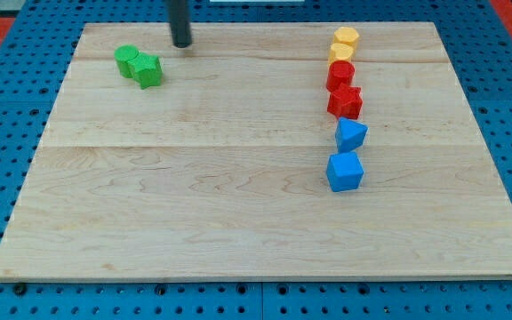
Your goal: Move the green circle to the bottom center
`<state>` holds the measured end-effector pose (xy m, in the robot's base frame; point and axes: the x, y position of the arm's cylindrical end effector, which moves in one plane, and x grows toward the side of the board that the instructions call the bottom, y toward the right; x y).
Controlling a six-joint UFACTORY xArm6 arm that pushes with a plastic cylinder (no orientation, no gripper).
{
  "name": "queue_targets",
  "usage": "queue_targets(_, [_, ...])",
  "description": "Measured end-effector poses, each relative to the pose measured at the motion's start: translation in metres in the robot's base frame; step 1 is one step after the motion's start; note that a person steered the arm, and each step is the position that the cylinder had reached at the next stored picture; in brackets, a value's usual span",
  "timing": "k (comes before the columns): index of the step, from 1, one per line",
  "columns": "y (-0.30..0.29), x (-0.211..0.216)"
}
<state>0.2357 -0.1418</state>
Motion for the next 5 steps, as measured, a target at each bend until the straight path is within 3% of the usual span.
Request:
queue_targets(2, [-0.116, 0.008])
queue_targets(3, [-0.137, 0.006])
queue_targets(4, [-0.138, -0.033])
queue_targets(5, [-0.125, -0.007])
